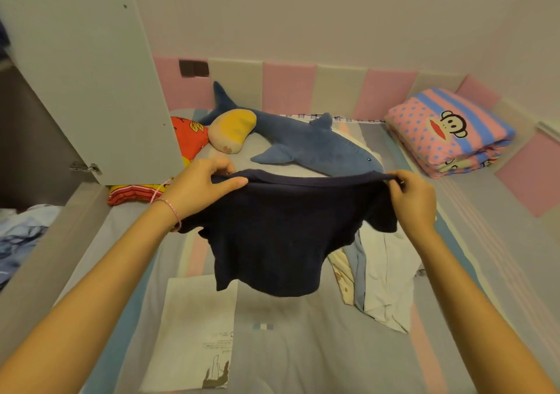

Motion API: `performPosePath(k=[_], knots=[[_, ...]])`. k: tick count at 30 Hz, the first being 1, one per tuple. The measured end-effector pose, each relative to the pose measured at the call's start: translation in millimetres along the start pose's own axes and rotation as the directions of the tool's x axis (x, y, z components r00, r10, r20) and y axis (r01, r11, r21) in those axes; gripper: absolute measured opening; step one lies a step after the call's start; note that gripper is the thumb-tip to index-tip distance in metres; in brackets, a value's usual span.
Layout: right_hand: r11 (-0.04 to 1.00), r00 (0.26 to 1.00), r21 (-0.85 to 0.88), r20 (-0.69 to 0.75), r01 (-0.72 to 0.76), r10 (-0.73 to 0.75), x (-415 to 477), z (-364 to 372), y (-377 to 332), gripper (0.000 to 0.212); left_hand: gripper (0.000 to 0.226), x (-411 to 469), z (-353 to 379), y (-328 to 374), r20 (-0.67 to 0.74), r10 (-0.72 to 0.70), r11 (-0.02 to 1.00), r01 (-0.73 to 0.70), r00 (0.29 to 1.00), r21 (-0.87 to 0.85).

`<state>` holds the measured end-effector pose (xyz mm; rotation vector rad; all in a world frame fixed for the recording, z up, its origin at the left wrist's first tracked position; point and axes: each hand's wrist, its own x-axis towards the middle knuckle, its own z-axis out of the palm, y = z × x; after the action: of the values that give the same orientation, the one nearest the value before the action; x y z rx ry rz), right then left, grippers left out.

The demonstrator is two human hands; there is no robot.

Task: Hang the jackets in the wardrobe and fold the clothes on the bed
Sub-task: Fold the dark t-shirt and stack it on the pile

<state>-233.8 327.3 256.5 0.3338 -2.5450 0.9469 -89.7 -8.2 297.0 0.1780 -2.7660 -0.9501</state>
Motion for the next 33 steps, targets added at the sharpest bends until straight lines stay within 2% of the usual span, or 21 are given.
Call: performPosePath(k=[2, 4, 6, 8, 10, 11, 14, 16, 19, 21, 23, 25, 26, 27, 28, 29, 30, 31, 32, 33], knots=[[0.990, 0.997, 0.141, -0.073, 0.033, -0.023, -3, 1, -6, 0.022, 0.012, -1, 4, 0, -0.041, 0.025, 0.997, -0.028, 0.999, -0.075], [0.967, 1.000, 0.255, 0.023, -0.017, 0.012, -3, 7, -7, 0.023, 0.012, -1, 6, 0, -0.065, 0.006, 0.990, -0.016, 0.998, -0.142], [0.964, 0.993, 0.262, 0.120, -0.048, 0.017, -8, 10, -7, 0.025, 0.012, -2, 9, -3, -0.073, -0.027, 0.995, 0.019, 0.997, -0.097], [0.957, 1.000, 0.290, 0.030, -0.018, 0.010, -15, 8, -6, 0.026, 0.013, -5, 14, -10, -0.177, -0.062, 0.995, 0.047, 0.982, -0.088], [0.945, 0.996, 0.323, -0.089, 0.057, -0.029, -20, 2, -9, 0.024, 0.015, -10, 16, -14, -0.318, -0.109, 0.982, 0.053, 0.942, -0.181], [0.948, 0.996, 0.310, -0.078, 0.068, -0.046, -20, 2, -8, 0.022, 0.016, -12, 16, -14, -0.338, -0.120, 0.977, 0.050, 0.933, -0.207], [0.971, 0.996, 0.237, 0.078, 0.020, -0.040, -21, 4, 0, 0.021, 0.015, -11, 28, -13, -0.212, -0.108, 0.989, 0.082, 0.971, -0.126], [0.954, 0.998, 0.299, 0.058, -0.016, -0.001, -25, 5, -10, 0.030, 0.021, -13, 26, -15, -0.166, -0.145, 0.988, 0.133, 0.975, -0.083], [0.933, 0.999, 0.359, -0.042, -0.006, 0.023, -23, 1, -21, 0.037, 0.026, -12, 17, -11, -0.272, -0.113, 0.994, 0.104, 0.956, -0.045], [0.941, 0.999, 0.337, -0.017, -0.028, 0.035, -20, 0, -23, 0.040, 0.023, -10, 16, -5, -0.298, -0.060, 0.998, 0.052, 0.953, -0.033], [0.956, 1.000, 0.292, -0.018, -0.004, 0.010, -20, -2, -19, 0.044, 0.028, -9, 16, -1, -0.226, -0.041, 0.999, 0.042, 0.973, -0.001], [0.944, 0.998, 0.325, -0.058, 0.050, -0.033, -22, -9, -11, 0.047, 0.030, -10, 15, -5, -0.168, -0.047, 0.999, 0.047, 0.985, -0.002], [0.936, 0.999, 0.348, -0.020, 0.051, -0.047, -22, -14, -8, 0.047, 0.030, -12, 12, -6, -0.116, -0.054, 0.998, 0.053, 0.992, -0.015], [0.941, 0.993, 0.337, 0.101, 0.021, -0.059, -21, -18, -4, 0.044, 0.030, -13, 9, -9, -0.009, -0.055, 0.998, 0.055, 0.998, -0.033], [0.963, 0.950, 0.267, 0.310, -0.044, -0.042, -21, -23, 2, 0.041, 0.026, -17, 8, -11, 0.155, -0.045, 0.997, 0.054, 0.987, -0.054], [0.985, 0.840, 0.134, 0.542, -0.109, 0.019, -20, -24, 11, 0.041, 0.018, -21, 9, -12, 0.348, -0.044, 0.996, 0.066, 0.936, -0.051], [0.990, 0.681, -0.032, 0.723, -0.137, 0.118, -21, -24, 23, 0.047, 0.014, -29, 14, -14, 0.524, -0.069, 0.996, 0.091, 0.849, -0.016], [0.976, 0.528, -0.193, 0.821, -0.101, 0.217, -20, -25, 30, 0.056, 0.020, -32, 18, -18, 0.644, -0.108, 0.993, 0.107, 0.758, 0.042], [0.954, 0.414, -0.299, 0.865, -0.026, 0.283, -22, -25, 37, 0.066, 0.025, -36, 24, -23, 0.713, -0.146, 0.989, 0.114, 0.686, 0.093], [0.935, 0.341, -0.352, 0.885, 0.042, 0.317, -23, -23, 43, 0.074, 0.026, -37, 28, -29, 0.749, -0.179, 0.984, 0.131, 0.638, 0.123]])
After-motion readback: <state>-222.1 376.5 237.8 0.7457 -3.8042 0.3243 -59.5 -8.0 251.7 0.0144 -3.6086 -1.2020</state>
